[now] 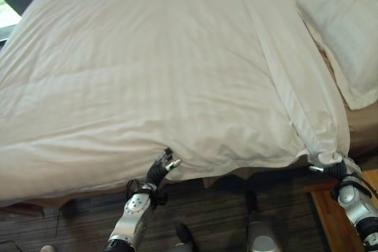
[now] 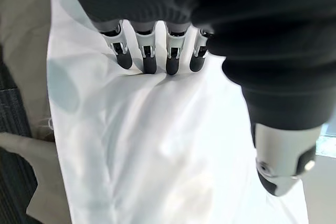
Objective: Making the bed.
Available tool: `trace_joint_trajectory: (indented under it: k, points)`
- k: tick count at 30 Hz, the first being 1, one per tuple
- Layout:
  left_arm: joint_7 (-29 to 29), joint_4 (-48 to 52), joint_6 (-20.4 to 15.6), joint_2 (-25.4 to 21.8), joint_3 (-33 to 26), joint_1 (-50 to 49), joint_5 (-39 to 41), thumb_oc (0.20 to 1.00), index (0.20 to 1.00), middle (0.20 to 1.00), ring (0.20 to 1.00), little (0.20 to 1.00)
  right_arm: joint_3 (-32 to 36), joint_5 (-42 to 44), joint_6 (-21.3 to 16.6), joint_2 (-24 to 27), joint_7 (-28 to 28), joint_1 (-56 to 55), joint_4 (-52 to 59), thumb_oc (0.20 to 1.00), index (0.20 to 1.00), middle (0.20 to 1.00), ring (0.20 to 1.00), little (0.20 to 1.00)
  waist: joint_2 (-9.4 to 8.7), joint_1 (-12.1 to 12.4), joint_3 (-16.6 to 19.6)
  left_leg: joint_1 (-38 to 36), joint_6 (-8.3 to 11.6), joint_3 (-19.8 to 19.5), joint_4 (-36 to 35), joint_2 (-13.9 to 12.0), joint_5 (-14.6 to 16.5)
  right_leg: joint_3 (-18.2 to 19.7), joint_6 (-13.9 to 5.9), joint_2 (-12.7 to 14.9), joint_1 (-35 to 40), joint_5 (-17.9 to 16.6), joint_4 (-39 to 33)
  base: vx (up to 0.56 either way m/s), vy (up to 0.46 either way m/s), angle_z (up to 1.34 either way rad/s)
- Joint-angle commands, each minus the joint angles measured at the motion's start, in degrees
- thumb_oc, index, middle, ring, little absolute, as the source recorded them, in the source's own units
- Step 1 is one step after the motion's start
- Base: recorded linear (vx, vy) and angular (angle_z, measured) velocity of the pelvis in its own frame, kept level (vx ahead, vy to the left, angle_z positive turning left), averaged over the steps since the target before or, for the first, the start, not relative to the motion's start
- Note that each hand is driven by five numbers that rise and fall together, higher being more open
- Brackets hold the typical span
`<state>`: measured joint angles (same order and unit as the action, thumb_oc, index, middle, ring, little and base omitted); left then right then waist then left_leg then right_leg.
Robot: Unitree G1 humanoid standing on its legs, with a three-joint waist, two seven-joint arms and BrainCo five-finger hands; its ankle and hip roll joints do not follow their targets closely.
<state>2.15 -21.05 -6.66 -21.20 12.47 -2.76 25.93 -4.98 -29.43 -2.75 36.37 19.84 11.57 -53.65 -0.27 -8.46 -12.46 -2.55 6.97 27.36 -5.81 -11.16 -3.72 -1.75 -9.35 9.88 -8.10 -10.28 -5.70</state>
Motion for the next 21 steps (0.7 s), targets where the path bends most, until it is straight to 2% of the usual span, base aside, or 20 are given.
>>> trace_joint_trajectory:
  k: [1, 4, 5, 7, 9, 12, 14, 15, 16, 17, 18, 19, 20, 21]
  points:
    - [3.3, 3.7, -0.5, 1.7, -0.5, 0.9, -0.7, 1.0, 1.0, 1.0, 1.0, 1.0, 1.0, -4.8, 10.2, 5.5, -2.1, -10.9, -8.1, 1.0, 1.0, 1.0, 1.0, 1.0, 0.17, -3.2, -3.3, -4.6, 4.11, -1.8, 0.8, -5.4, 1.1, 0.2, -0.85, 0.1, -0.7, 4.6, 1.7, 0.0, 0.0, 0.0]
    - [3.8, 4.8, -0.3, 1.9, -1.9, -1.2, -0.9, 1.0, 1.0, 1.0, 1.0, 1.0, 4.0, -13.4, 12.7, 11.8, -2.2, -13.1, 2.0, 1.0, 1.0, 1.0, 1.0, 1.0, 0.1, -3.1, -2.9, -5.3, 4.43, -1.6, 0.8, -6.1, 1.3, -0.3, -0.79, -0.1, 0.1, 5.4, 1.7, 0.01, -0.002, -0.01]
    - [4.0, 5.3, -0.5, 2.1, -3.1, -1.9, -1.2, 1.0, 1.0, 1.0, 1.0, 1.0, 7.8, -18.4, 13.8, 16.3, -1.8, -14.3, 10.6, 1.0, 1.0, 1.0, 1.0, 1.0, 0.12, -3.2, -2.5, -5.6, 4.6, -1.6, 0.9, -6.5, 1.3, -0.6, -0.75, -0.3, 0.6, 5.7, 1.6, 0.05, -0.002, -0.03]
    - [4.1, 5.5, -0.5, 2.6, -4.3, -2.2, -1.4, 1.0, 1.0, 1.0, 1.0, 1.0, 13.2, -20.1, 14.3, 18.2, -0.7, -16.0, 18.3, 1.0, 1.0, 1.0, 1.0, 1.0, 0.28, -3.3, -2.0, -5.7, 4.72, -1.6, 0.9, -6.8, 1.2, -0.8, -0.7, -0.5, 0.9, 6.0, 1.6, 0.04, -0.002, -0.05]
    - [4.1, 5.6, -0.6, 3.0, -4.7, -2.1, -1.1, 1.0, 1.0, 1.0, 1.0, 1.0, 16.2, -18.8, 14.3, 17.6, 0.6, -16.5, 21.6, 1.0, 1.0, 1.0, 1.0, 1.0, 0.44, -3.4, -1.6, -5.8, 4.76, -1.7, 0.9, -7.0, 1.1, -0.9, -0.61, -0.6, 1.1, 6.2, 1.6, 0.04, 0.003, -0.07]
    - [3.8, 5.2, -0.3, 4.1, -4.8, -1.7, 0.8, 1.0, 1.0, 1.0, 1.0, 1.0, 22.1, -5.1, 11.2, 10.2, 5.1, -15.8, 29.0, 1.0, 1.0, 1.0, 1.0, 1.0, 1.06, -3.3, -0.8, -5.9, 4.7, -2.2, 0.9, -7.2, 1.0, -1.2, -0.28, -1.0, 1.7, 6.6, 1.6, 0.06, -0.001, -0.09]
    - [3.4, 4.5, 0.3, 4.6, -3.7, -0.6, 2.1, 1.0, 1.0, 1.0, 1.0, 1.0, 23.1, 15.0, 5.4, 3.4, 7.7, -11.9, 32.0, 1.0, 1.0, 1.0, 1.0, 1.0, 1.03, -3.1, -0.1, -5.7, 4.68, -2.6, 0.8, -7.4, 0.4, -1.2, 0.21, -1.3, 1.8, 6.4, 1.5, 0.02, -0.044, -0.04]
    - [3.3, 3.8, 0.5, 4.8, -3.3, 0.1, 2.2, 1.0, 1.0, 1.0, 1.0, 1.0, 22.7, 23.8, 2.3, 1.7, 6.6, -10.1, 31.2, 0.592, 0.592, 0.592, 0.592, 0.592, 0.91, -3.1, 0.1, -5.7, 4.72, -2.7, 0.8, -7.6, 0.3, -1.2, 0.34, -1.5, 1.9, 6.5, 1.5, 0.0, -0.042, -0.06]
    - [3.3, 3.8, 0.5, 4.8, -3.3, 0.1, 2.2, 1.0, 1.0, 1.0, 1.0, 1.0, 22.7, 23.8, 2.3, 1.7, 6.6, -10.1, 31.2, 0.592, 0.592, 0.592, 0.592, 0.592, 0.91, -3.1, 0.1, -5.7, 4.72, -2.7, 0.8, -7.6, 0.3, -1.2, 0.34, -1.5, 1.9, 6.5, 1.5, 0.01, -0.034, -0.07]
    - [3.4, 3.1, 0.7, 4.5, -3.1, 0.9, 2.5, 1.0, 1.0, 1.0, 1.0, 1.0, 22.1, 33.8, -0.8, 0.8, 5.3, -7.8, 30.1, 0.2, 0.2, 0.2, 0.2, 0.2, 0.86, -3.2, 0.2, -5.8, 4.89, -2.5, 0.8, -7.7, 0.1, -1.2, 0.42, -1.7, 1.9, 6.5, 1.5, 0.02, -0.022, -0.05]
    - [3.4, 2.3, 1.2, 4.4, -2.9, 1.9, 2.6, 1.0, 1.0, 1.0, 1.0, 1.0, 22.0, 44.9, -3.8, -1.0, 2.5, -5.8, 30.6, 0.2, 0.2, 0.2, 0.2, 0.2, 0.81, -3.5, 0.2, -6.0, 5.1, -2.2, 0.8, -7.9, 0.2, -1.1, 0.4, -2.0, 1.9, 6.7, 1.5, 0.01, -0.029, -0.03]
    - [3.4, 2.2, 1.2, 4.3, -3.0, 2.0, 2.7, 1.0, 1.0, 1.0, 1.0, 1.0, 21.9, 45.2, -3.9, -1.0, 2.4, -5.6, 30.4, 0.2, 0.2, 0.2, 0.2, 0.2, 0.72, -3.5, 0.2, -5.8, 5.11, -2.2, 0.8, -7.9, -0.1, -1.1, 0.52, -2.0, 1.7, 6.4, 1.5, 0.0, -0.024, -0.06]
    - [3.3, 1.4, 1.6, 4.1, -3.2, 3.5, 2.8, 1.0, 1.0, 1.0, 1.0, 1.0, 21.3, 56.0, -7.2, -2.9, -0.9, -3.1, 31.1, 0.2, 0.2, 0.2, 0.2, 0.2, 0.75, -3.7, 0.2, -5.9, 5.33, -1.9, 0.8, -8.1, -0.2, -0.7, 0.62, -2.3, 1.5, 6.4, 1.5, 0.03, -0.016, -0.1]
    - [3.0, 0.5, 1.9, 3.9, -3.7, 4.8, 4.2, 1.0, 1.0, 1.0, 1.0, 1.0, 20.5, 74.2, -11.4, -7.7, -8.0, 0.8, 31.7, 0.2, 0.2, 0.2, 0.2, 0.2, 1.25, -3.6, 0.3, -6.3, 5.69, -1.7, 0.8, -8.3, 0.0, -0.6, 0.68, -2.6, 1.8, 6.9, 1.5, 0.06, -0.01, -0.13]
